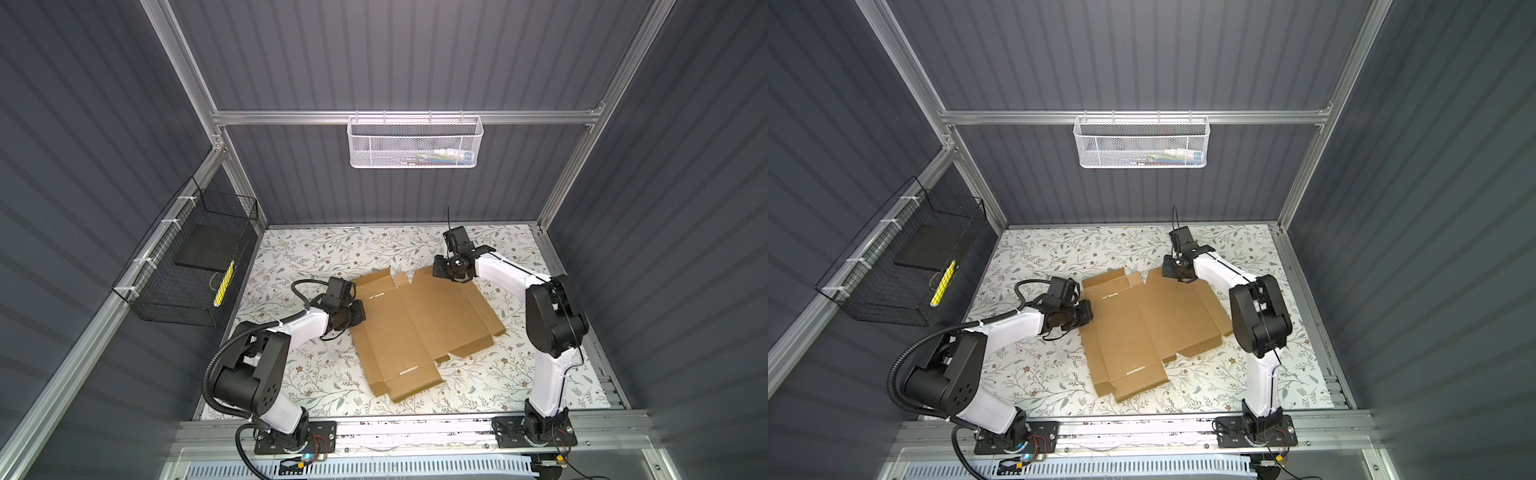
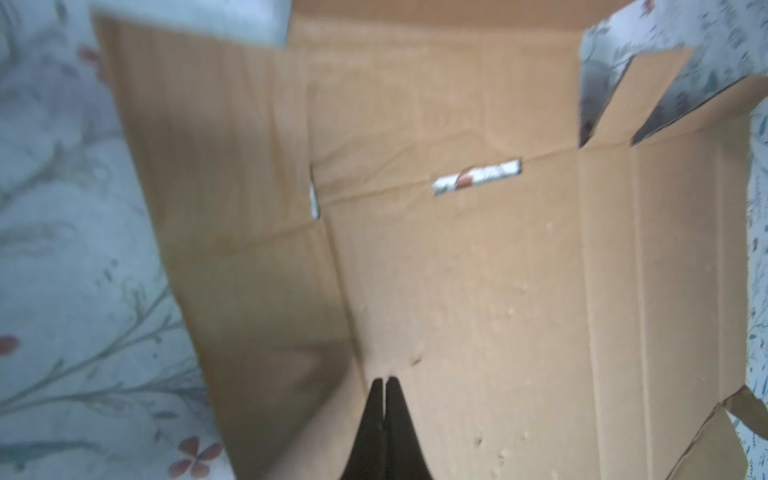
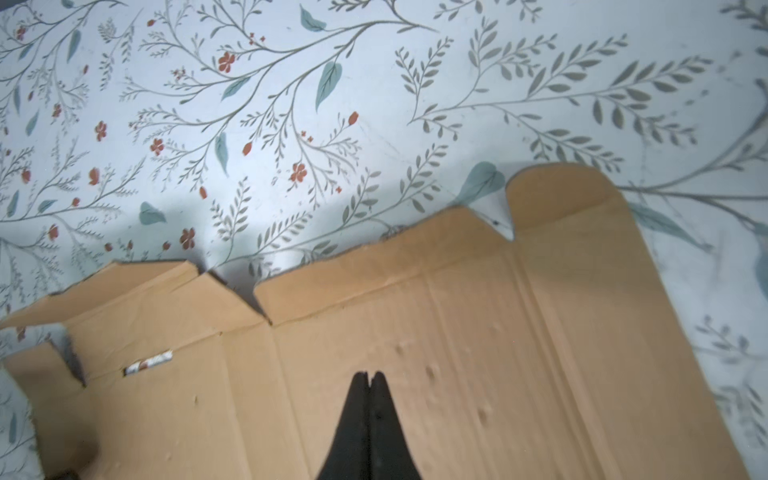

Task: Fold the paper box

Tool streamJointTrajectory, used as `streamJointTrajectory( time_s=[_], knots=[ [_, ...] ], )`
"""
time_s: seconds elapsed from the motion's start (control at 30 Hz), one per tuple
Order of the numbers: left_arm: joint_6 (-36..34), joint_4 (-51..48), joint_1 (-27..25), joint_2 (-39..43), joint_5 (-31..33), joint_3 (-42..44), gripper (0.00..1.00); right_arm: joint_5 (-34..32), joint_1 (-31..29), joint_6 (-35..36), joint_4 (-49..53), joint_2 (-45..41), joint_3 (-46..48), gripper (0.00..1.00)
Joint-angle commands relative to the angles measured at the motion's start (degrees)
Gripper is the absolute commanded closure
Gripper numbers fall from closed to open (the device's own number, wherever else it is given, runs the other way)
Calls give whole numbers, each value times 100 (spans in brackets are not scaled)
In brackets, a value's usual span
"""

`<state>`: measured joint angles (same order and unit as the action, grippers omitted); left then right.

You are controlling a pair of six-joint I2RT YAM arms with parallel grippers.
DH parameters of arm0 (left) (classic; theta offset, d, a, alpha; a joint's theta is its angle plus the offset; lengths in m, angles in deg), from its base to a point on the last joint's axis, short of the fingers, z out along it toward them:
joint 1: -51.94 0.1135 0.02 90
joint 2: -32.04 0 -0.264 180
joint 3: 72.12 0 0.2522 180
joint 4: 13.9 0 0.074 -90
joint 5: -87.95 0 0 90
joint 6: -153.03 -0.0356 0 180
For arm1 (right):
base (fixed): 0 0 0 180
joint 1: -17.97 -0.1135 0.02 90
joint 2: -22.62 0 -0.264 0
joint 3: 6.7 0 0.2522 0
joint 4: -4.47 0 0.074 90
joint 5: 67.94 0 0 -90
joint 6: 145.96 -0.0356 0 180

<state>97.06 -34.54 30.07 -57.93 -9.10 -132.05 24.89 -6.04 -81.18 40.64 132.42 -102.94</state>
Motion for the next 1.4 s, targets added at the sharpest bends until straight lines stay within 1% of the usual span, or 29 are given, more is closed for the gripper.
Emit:
streamJointTrajectory(
  time_s=[0.0,0.17,0.27,0.37,0.5,0.63,0.87,1.17,1.37],
  knots=[
    [-382,-365,8,-240,162,-647,100,-279,-149,-15,109,-688,654,96],
    [-526,-341,16,-908,33,-1333,100,-471,-403,-478,66,-1782,2024,94],
    [-576,-340,25,-1274,-16,-1645,100,-581,-533,-828,11,-2251,2696,93],
    [-582,-323,66,-1576,-50,-1855,100,-640,-543,-1100,-324,-2516,3219,93],
    [-537,-272,168,-1801,7,-1979,100,-690,-505,-1186,-489,-2523,3500,92],
    [-489,-185,325,-1882,157,-1950,100,-416,-371,-1219,-659,-2264,3545,92],
    [-364,-40,662,-1963,156,-1767,100,-127,-118,-1172,-903,-1612,3352,92],
    [-159,193,877,-1747,126,-1296,100,238,-107,-1137,-804,-476,2452,92],
    [-193,88,895,-1302,-19,-1050,100,494,-147,-1059,-723,231,1675,92]
  ],
)
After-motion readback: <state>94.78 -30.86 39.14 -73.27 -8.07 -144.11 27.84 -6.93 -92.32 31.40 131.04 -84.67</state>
